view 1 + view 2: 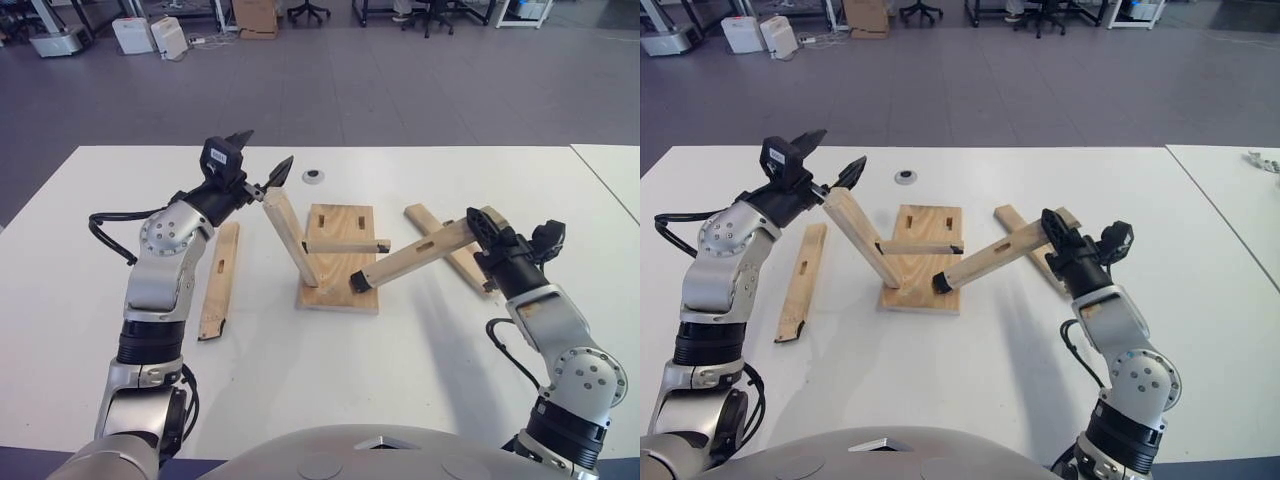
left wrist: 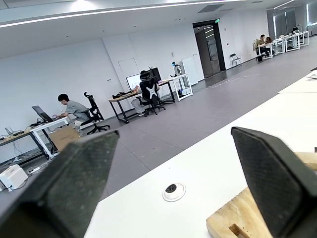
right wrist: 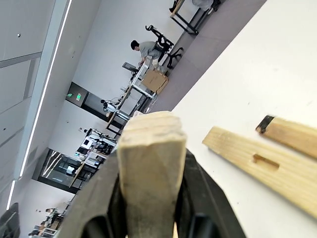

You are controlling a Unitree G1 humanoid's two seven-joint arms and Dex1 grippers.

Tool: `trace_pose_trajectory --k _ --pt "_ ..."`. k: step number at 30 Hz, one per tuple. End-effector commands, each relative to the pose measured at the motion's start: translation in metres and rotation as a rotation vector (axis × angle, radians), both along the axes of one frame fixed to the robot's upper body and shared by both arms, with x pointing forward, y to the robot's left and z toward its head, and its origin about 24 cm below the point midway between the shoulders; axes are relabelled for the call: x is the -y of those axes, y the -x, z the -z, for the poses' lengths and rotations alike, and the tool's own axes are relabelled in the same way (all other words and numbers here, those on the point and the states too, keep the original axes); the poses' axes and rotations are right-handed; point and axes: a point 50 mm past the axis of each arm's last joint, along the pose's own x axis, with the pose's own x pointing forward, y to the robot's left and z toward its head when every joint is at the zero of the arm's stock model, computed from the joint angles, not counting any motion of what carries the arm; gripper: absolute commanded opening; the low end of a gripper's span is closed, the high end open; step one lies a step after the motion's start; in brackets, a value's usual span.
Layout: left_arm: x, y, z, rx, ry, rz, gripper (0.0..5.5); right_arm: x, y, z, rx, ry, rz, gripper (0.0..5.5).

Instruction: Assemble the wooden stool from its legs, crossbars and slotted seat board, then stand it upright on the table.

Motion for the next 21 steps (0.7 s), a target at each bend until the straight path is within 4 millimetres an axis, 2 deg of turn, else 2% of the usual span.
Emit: trace_pose_trajectory --k 1,5,8,11,13,17,21 --pt "-0.002 0.002 -0.002 -0.003 0.01 -0.014 4.16 0.004 0.004 -0.003 -0.042 0.079 0.036 0.99" --pt "0.001 0.003 -0.004 0.004 0.017 -0.015 4.16 0.006 -0.001 -0.01 -0.061 0.253 0.053 1.0" --pt "0.003 0.005 -0.009 0.014 0.039 -0.009 4.16 0.009 -0.009 -0.025 -0.037 0.412 0.079 1.01" --pt "0.012 0.008 -0.014 0.023 0.066 0.023 4.16 0.009 -0.016 -0.041 0.019 0.54 0.085 1.01" --pt "0.019 0.009 -0.018 0.027 0.09 0.048 4.16 0.006 -0.019 -0.044 0.041 0.583 0.077 1.01" --pt "0.041 0.016 -0.029 0.052 0.151 0.13 4.16 -0.008 -0.012 -0.027 -0.007 0.728 0.044 1.01" --pt "0.053 0.02 -0.035 0.057 0.166 0.182 4.16 -0.027 -0.006 -0.011 -0.044 0.753 -0.015 1.01"
